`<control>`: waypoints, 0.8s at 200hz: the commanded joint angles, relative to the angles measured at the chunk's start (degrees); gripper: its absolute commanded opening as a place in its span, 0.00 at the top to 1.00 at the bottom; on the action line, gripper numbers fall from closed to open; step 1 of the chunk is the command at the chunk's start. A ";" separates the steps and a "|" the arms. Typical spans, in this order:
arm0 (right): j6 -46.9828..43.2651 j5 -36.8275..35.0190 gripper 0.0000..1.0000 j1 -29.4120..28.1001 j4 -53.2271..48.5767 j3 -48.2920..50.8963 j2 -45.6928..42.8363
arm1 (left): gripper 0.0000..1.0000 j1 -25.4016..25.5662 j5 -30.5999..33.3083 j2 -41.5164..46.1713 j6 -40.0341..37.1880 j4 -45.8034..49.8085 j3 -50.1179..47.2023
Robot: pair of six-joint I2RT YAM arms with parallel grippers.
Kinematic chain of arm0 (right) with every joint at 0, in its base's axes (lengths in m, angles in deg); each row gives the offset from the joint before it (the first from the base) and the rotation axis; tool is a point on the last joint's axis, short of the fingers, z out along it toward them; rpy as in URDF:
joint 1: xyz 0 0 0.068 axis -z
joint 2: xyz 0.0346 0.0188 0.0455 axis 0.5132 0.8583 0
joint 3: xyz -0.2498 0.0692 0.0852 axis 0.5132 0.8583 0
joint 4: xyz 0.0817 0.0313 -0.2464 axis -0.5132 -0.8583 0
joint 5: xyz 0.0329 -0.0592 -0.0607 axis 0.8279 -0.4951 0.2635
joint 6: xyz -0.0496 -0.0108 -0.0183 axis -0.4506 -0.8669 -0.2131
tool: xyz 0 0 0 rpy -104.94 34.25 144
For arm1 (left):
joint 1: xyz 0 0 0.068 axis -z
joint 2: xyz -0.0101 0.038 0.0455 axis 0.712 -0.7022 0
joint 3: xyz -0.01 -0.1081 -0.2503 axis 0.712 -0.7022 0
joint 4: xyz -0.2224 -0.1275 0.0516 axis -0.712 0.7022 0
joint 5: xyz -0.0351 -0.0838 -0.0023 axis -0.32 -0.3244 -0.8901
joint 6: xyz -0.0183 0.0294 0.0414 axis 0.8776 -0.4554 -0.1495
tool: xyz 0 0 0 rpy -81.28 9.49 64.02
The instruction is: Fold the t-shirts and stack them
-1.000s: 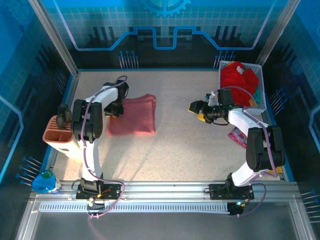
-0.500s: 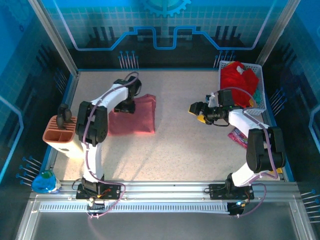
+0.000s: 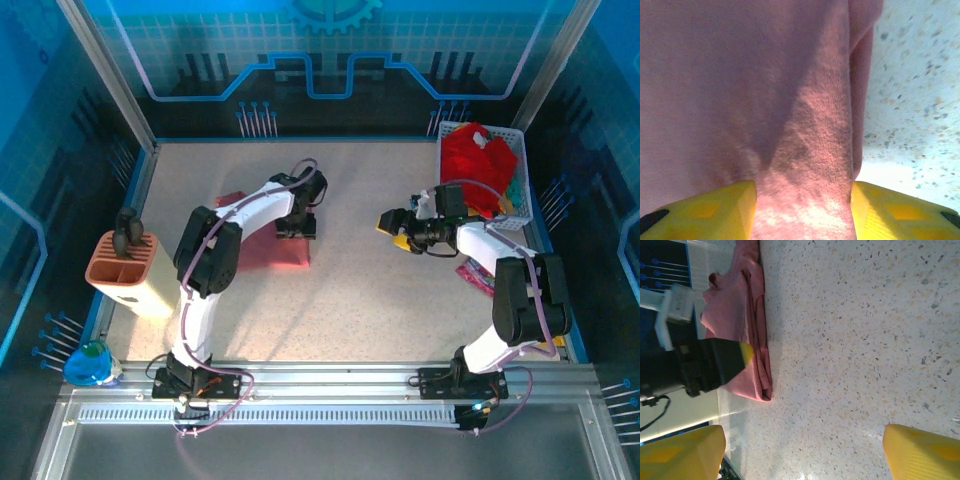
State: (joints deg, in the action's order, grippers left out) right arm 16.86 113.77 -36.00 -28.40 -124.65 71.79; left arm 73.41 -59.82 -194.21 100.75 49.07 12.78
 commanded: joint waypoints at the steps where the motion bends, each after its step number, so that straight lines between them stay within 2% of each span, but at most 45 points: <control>1: -0.19 1.71 0.17 0.99 1.17 0.87 -0.70 | 0.47 -0.39 0.88 -1.56 1.04 0.86 -0.82; 32: 0.34 2.35 0.17 1.08 2.68 1.36 0.31 | 0.49 -2.52 1.93 -0.26 -0.61 0.22 -6.29; 77: 1.31 3.17 0.17 1.16 4.58 1.36 2.00 | 0.51 -10.32 5.45 3.41 -5.80 -1.06 -13.95; 85: 1.54 3.41 0.17 1.10 4.91 1.36 2.23 | 0.64 -11.54 5.65 3.79 -7.47 -1.74 -14.66; 98: 1.77 3.69 0.17 1.13 5.18 1.36 2.36 | 0.61 -13.33 7.79 4.27 -8.91 -1.56 -14.84; 115: 1.20 3.68 0.17 1.09 4.25 1.36 2.05 | 0.71 -15.62 7.94 4.71 -10.32 0.79 -13.77; 142: -0.08 2.67 0.17 1.13 2.62 1.36 1.41 | 0.66 -15.99 4.63 6.68 -10.86 -0.22 -13.54; 160: 0.33 3.08 0.17 1.13 2.99 1.36 1.75 | 0.56 -15.07 1.71 7.81 -9.65 -1.02 -13.76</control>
State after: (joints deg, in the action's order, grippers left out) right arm 17.89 115.65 -35.68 -24.75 -123.95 73.56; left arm 57.28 -54.84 -188.48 91.68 46.60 0.41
